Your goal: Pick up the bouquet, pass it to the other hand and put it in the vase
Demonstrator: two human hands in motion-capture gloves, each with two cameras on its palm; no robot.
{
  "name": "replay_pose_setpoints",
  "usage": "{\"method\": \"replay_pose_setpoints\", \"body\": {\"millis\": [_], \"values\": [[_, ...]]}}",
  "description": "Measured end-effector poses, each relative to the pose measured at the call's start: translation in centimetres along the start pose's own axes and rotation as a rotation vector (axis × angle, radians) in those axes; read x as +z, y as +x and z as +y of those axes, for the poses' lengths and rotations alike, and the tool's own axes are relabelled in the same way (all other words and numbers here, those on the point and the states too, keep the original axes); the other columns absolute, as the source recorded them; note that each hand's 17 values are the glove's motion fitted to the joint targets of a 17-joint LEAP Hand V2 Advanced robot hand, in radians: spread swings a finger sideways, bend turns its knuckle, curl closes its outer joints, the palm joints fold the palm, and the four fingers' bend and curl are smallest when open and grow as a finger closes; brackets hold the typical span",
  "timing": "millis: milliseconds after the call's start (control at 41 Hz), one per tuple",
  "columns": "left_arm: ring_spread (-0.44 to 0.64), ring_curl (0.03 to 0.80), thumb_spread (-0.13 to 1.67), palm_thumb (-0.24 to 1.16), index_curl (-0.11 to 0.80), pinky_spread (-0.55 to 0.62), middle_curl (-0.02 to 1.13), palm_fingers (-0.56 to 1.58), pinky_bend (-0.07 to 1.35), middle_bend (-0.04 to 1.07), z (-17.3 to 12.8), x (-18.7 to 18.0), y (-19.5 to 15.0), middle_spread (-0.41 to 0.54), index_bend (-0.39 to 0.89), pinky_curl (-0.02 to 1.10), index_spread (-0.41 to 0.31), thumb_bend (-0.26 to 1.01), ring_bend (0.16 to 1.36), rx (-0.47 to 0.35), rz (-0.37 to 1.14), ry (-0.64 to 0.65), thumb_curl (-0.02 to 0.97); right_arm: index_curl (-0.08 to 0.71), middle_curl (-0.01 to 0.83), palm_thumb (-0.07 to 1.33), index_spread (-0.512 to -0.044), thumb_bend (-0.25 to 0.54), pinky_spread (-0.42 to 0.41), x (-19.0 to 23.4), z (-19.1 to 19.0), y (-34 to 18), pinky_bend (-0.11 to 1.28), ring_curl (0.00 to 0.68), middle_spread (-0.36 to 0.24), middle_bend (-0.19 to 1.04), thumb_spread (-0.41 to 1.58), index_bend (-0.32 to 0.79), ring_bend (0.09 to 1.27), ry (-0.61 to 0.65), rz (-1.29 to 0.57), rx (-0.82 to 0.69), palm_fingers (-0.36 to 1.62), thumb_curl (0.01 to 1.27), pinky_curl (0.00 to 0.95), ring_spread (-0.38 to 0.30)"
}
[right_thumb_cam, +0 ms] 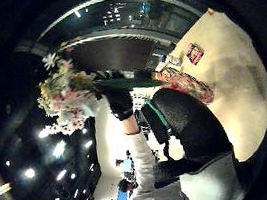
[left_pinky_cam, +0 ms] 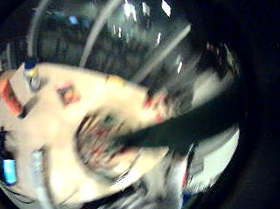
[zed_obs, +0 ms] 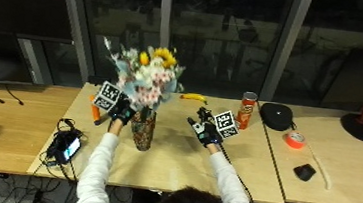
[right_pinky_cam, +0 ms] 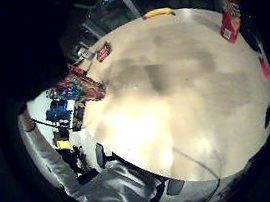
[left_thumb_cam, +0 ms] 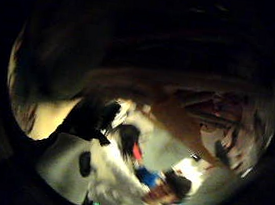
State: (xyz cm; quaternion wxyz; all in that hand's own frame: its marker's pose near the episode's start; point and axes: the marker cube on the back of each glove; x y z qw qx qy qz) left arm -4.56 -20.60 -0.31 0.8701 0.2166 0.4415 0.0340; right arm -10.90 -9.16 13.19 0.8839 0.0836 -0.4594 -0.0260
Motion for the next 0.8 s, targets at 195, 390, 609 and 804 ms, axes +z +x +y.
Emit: {"method": "replay_pose_setpoints", "body": {"millis": [195,390,609,804], "values": [[0.19,0.385,0.75,0.42,0.360,0.22,0.43,-0.35,0.42,0.26,6.1,-2.0,-10.4,0.184,0.02,0.40,0.034,-0.06,0.59,-0.194,-0.085,-0.252,0.532,0.176,0.367,0.54,-0.302,-0.021,0.249,-0.4,1.0,0.5,0.58,0.298,-0.001,0.32,1.15,0.11,0.51,-0.042,-0.017,0.000,0.23,0.33,0.344,0.023],[0.40,0.297,0.81,0.43,0.244,0.42,0.31,-0.29,0.35,0.16,7.0,-6.5,-9.9,0.373,0.03,0.33,0.098,-0.04,0.52,-0.223,-0.116,-0.215,0.473,0.179,0.366,0.53,-0.293,-0.020,0.256,-1.8,2.8,0.2,0.57,0.294,0.009,0.31,1.16,0.11,0.49,-0.098,-0.156,-0.061,0.23,0.32,0.344,0.037],[0.48,0.278,0.84,0.42,0.170,0.50,0.29,-0.22,0.30,0.19,5.8,-10.7,-7.4,0.435,0.05,0.30,0.105,-0.04,0.51,-0.277,-0.138,-0.095,0.426,0.185,0.368,0.53,-0.288,-0.018,0.255,-1.9,2.6,3.9,0.56,0.289,0.011,0.31,1.17,0.12,0.47,0.013,0.021,0.123,0.24,0.31,0.341,0.042],[0.50,0.273,0.86,0.41,0.137,0.52,0.31,-0.16,0.24,0.22,5.1,-12.6,-8.5,0.418,0.07,0.29,0.103,-0.04,0.51,-0.327,-0.084,-0.008,0.397,0.189,0.370,0.55,-0.283,-0.013,0.254,-1.6,3.5,5.9,0.53,0.290,0.012,0.32,1.18,0.12,0.47,-0.005,0.043,0.119,0.26,0.31,0.338,0.044]]}}
